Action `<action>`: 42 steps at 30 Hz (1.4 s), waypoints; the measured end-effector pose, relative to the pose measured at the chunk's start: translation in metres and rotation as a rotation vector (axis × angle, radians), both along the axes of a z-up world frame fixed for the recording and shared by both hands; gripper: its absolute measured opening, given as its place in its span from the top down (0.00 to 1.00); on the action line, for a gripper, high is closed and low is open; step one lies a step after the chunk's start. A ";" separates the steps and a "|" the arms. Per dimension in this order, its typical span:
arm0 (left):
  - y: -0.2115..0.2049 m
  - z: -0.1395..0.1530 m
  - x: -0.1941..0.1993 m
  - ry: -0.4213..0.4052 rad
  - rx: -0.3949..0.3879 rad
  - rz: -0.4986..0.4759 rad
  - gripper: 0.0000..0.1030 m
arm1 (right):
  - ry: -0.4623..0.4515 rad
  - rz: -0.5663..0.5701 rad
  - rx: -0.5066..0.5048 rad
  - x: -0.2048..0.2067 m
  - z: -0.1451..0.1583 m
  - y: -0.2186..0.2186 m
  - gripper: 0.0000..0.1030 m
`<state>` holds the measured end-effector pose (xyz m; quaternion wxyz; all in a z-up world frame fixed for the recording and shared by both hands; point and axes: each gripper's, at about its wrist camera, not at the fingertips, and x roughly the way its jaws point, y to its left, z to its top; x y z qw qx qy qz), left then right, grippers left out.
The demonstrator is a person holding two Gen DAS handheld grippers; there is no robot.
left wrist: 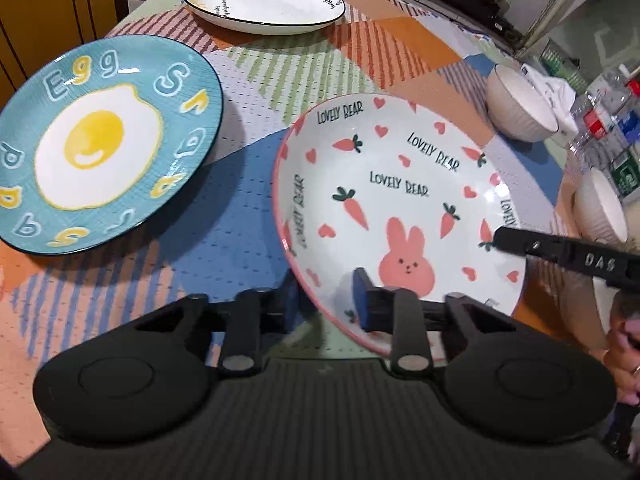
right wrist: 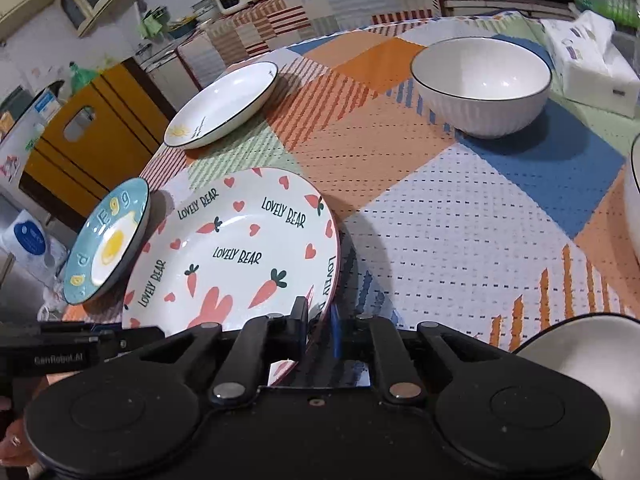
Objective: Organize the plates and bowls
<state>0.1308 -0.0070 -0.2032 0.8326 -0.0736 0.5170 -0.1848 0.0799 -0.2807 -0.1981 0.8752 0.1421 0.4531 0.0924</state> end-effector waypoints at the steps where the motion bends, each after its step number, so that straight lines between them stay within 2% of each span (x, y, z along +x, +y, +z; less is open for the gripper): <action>1: 0.000 0.000 0.001 0.006 0.001 0.006 0.77 | 0.001 0.006 -0.002 0.001 0.000 0.000 0.84; 6: -0.004 0.004 0.000 0.006 0.032 -0.013 0.77 | -0.008 0.043 -0.021 0.007 -0.003 0.003 0.83; 11: -0.012 0.023 0.003 -0.068 0.086 -0.064 0.76 | -0.062 0.115 -0.044 0.002 0.008 0.004 0.82; 22: -0.036 0.047 0.051 -0.098 0.063 -0.108 0.76 | -0.111 0.113 -0.050 0.037 0.037 -0.019 0.82; 26: -0.045 0.045 0.071 -0.082 0.058 -0.112 0.76 | -0.105 0.106 -0.058 0.056 0.037 -0.026 0.82; 32: -0.058 0.033 0.092 -0.048 0.093 -0.103 0.75 | -0.080 0.106 -0.092 0.076 0.031 -0.029 0.81; 37: -0.056 0.021 0.093 -0.027 0.071 -0.105 0.75 | -0.038 0.108 -0.122 0.086 0.021 -0.026 0.79; 42: -0.055 0.014 0.094 0.000 0.056 -0.097 0.75 | -0.056 0.131 -0.161 0.085 0.022 -0.021 0.78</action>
